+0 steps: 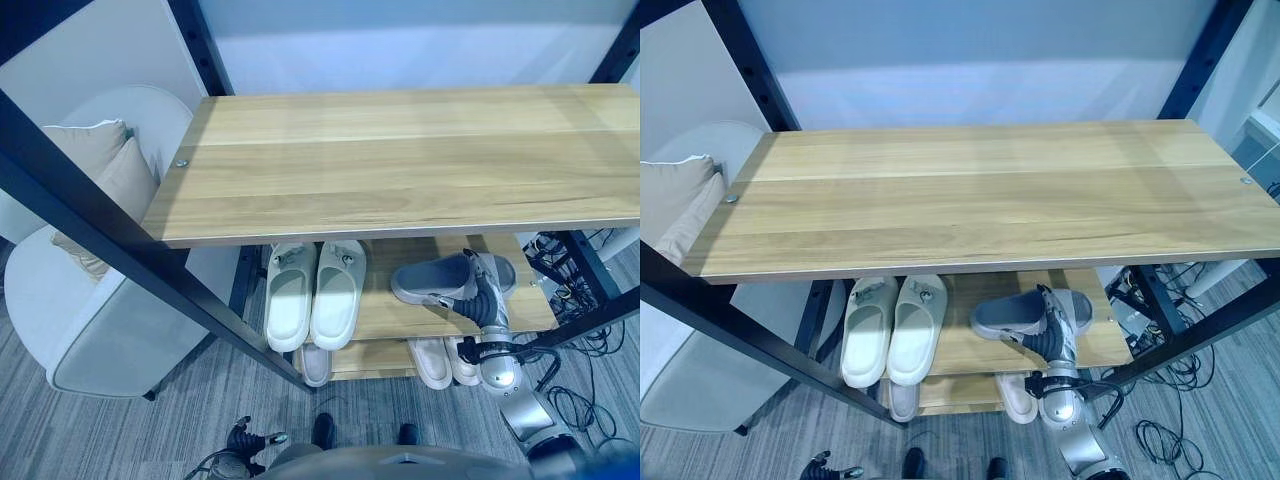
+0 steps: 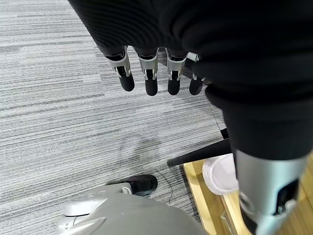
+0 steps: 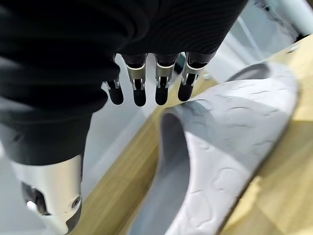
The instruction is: Arrange the slippers neatly on the shoe rack.
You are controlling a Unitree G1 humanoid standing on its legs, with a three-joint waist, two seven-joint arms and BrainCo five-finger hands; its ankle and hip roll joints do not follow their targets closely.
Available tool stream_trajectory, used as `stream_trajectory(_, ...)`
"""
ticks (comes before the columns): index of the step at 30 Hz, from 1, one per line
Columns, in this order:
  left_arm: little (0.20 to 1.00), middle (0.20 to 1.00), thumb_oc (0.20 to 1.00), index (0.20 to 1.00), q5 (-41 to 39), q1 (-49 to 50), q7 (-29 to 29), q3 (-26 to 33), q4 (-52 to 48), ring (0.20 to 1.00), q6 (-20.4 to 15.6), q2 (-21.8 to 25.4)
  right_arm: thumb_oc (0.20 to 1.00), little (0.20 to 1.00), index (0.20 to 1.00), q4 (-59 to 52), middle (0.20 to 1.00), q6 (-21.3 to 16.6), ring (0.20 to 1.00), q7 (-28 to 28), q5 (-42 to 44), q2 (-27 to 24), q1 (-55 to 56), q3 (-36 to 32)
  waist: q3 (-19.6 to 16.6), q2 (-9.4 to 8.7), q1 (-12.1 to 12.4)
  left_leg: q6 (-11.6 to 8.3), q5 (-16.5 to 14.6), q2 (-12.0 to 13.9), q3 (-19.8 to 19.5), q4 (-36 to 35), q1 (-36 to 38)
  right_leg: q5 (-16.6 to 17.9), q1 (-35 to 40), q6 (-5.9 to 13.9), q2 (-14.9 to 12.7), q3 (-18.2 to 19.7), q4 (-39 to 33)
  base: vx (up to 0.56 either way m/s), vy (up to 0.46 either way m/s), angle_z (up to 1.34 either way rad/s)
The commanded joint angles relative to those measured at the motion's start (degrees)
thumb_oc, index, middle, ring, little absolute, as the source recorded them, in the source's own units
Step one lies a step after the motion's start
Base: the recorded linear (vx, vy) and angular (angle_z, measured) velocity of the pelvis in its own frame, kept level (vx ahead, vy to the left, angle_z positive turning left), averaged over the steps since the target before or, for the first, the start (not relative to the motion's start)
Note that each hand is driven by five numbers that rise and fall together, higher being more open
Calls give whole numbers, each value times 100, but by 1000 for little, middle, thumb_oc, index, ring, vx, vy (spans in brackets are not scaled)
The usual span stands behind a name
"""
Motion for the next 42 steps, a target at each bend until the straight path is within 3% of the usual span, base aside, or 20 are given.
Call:
stream_trajectory(1, 1000, 1000, 1000, 1000, 198, -335, 129, -325, 421, 1000, -31, -471, 1000, 1000, 1000, -231, 1000, -137, 1000, -584, -331, -62, -374, -196, 114, -115, 194, -33, -644, -22, 197, 76, 175, -259, 292, 360, -211, 58, 72, 0, 0, 0)
stream_trajectory(5, 1000, 1000, 1000, 1000, 248, -308, 167, -354, 417, 1000, -55, -479, 1000, 1000, 1000, -206, 1000, -65, 1000, -884, -651, -124, -476, -286, 101, -107, 207, -29, -659, -34, 194, 76, 187, -256, 304, 369, -212, 39, 69, 0, 0, 0)
stream_trajectory(7, 1000, 1000, 1000, 1000, 277, -304, 213, -394, 422, 1000, -67, -505, 1000, 1000, 1000, -89, 1000, 162, 1000, -1197, -911, -125, -493, -364, 100, -102, 205, -24, -664, -42, 194, 76, 194, -265, 315, 370, -208, 31, 68, 0, 0, 0)
stream_trajectory(11, 1000, 1000, 1000, 1000, 290, -307, 207, -413, 438, 1000, -27, -518, 1000, 1000, 1000, 237, 1000, 344, 1000, -1175, -718, -53, -567, -384, 80, -106, 218, -24, -671, -52, 178, 76, 183, -263, 310, 365, -209, 41, 67, 0, 0, 0)
stream_trajectory(26, 1000, 1000, 1000, 1000, 292, -261, 223, -420, 513, 1000, -17, -475, 1000, 1000, 1000, 1194, 1000, 97, 1000, -1521, 205, 146, -1081, -633, 48, -85, 332, -36, -654, -72, 148, 76, 142, -274, 268, 350, -183, 40, 60, 0, 0, 0)
stream_trajectory(35, 1000, 1000, 1000, 1000, 278, -309, 255, -431, 451, 1000, -11, -432, 1000, 1000, 1000, 1648, 1000, 366, 1000, -1520, 226, 93, -1214, -595, 67, -85, 382, -33, -651, -84, 132, 76, 111, -275, 233, 352, -173, 30, 60, 0, 0, 0)
stream_trajectory(42, 1000, 1000, 1000, 1000, 349, -310, 153, -474, 440, 1000, -47, -379, 1000, 1000, 1000, 1888, 1000, 349, 1000, -1411, 317, 64, -1416, -713, 126, -135, 470, -20, -610, -93, 79, 76, 9, -257, 158, 361, -179, 0, 60, 0, 0, 0)
